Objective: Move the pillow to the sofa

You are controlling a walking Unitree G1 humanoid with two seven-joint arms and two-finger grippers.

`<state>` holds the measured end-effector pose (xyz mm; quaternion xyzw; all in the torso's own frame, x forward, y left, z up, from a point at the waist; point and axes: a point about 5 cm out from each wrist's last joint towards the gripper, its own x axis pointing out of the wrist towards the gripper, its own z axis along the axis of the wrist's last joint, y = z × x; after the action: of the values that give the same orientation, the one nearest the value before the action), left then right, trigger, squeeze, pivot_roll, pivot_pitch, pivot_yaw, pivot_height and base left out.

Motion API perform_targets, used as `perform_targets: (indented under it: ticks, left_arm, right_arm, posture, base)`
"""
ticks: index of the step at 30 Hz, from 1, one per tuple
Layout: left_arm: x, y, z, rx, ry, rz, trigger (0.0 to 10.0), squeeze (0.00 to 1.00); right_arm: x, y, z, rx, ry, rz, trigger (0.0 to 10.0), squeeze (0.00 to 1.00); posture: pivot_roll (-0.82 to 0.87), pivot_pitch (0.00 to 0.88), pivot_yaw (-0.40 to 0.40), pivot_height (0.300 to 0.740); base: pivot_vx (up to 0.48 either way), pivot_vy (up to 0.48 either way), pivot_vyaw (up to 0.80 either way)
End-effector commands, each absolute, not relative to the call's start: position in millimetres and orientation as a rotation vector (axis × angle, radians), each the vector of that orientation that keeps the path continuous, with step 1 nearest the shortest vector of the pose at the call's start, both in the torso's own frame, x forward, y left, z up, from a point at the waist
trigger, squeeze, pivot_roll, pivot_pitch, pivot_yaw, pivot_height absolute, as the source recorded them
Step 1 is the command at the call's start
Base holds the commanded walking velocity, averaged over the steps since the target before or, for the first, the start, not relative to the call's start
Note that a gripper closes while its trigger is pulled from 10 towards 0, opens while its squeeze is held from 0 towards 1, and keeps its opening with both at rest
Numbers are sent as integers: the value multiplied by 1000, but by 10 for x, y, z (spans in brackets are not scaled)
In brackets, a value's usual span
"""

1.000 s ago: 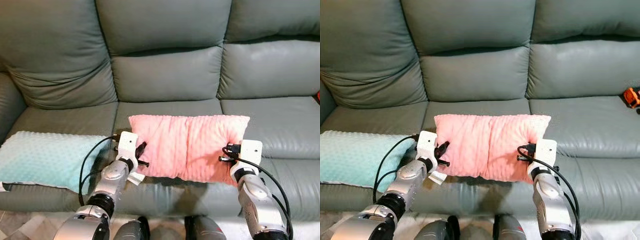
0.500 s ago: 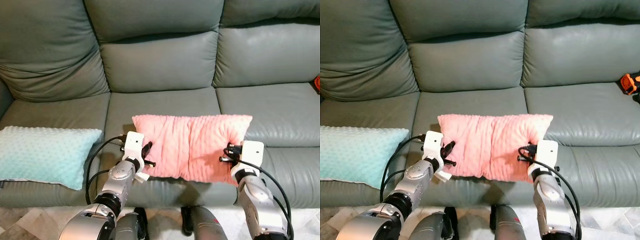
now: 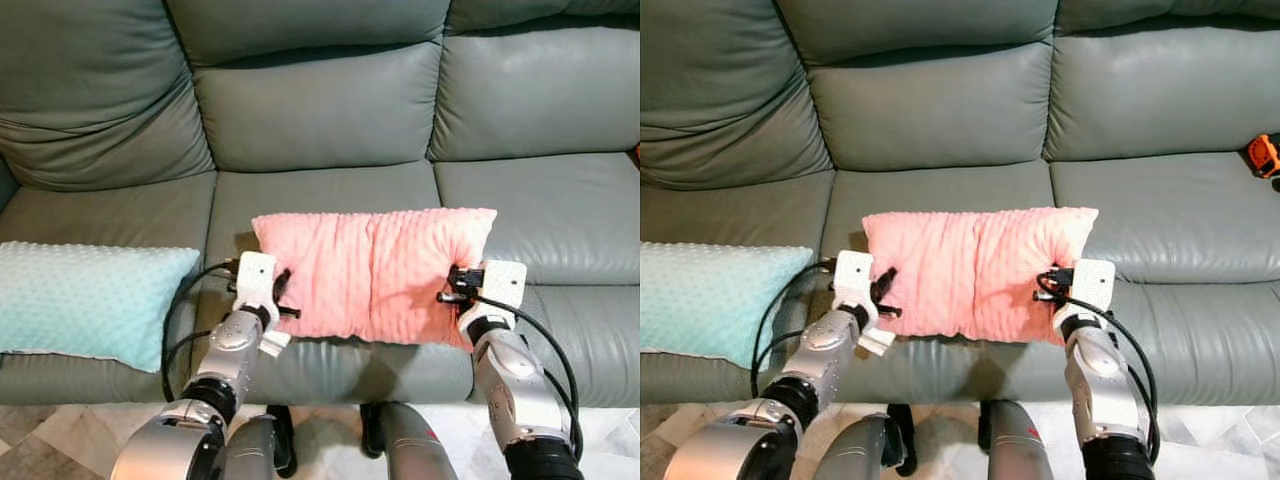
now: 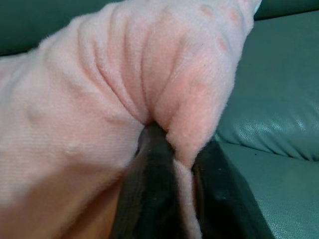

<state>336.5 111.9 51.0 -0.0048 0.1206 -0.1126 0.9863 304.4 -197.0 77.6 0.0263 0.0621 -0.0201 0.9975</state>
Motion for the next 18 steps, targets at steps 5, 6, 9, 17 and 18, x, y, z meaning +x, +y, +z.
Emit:
perform_targets:
  ticks: [5, 6, 9, 17, 18]
  left_arm:
    - [3342, 1284, 456, 29, 257, -144, 10000, 1000]
    - [3342, 1284, 456, 29, 257, -144, 10000, 1000]
    - [3348, 1336, 461, 64, 253, -112, 10000, 1000]
    - [3333, 1380, 442, 104, 253, -71, 10000, 1000]
    - [3326, 1378, 435, 105, 253, -66, 10000, 1000]
  right_arm:
    - [2964, -1972, 654, 71, 159, -49, 10000, 1000]
    - [2964, -1972, 654, 71, 159, -49, 10000, 1000]
    - [2932, -1932, 582, 75, 185, -23, 10000, 1000]
    - [2872, -1912, 480, 61, 214, -2, 10000, 1000]
    - [2867, -1919, 476, 61, 216, -5, 10000, 1000]
  posture:
    - [-76, 398, 92, 740]
    - [-76, 398, 92, 740]
    - [-76, 402, 93, 740]
    - [-78, 407, 90, 740]
    - [-78, 410, 90, 740]
  base:
    - [0, 0, 0]
    - [0, 0, 0]
    - [0, 0, 0]
    - [0, 0, 0]
    - [0, 0, 0]
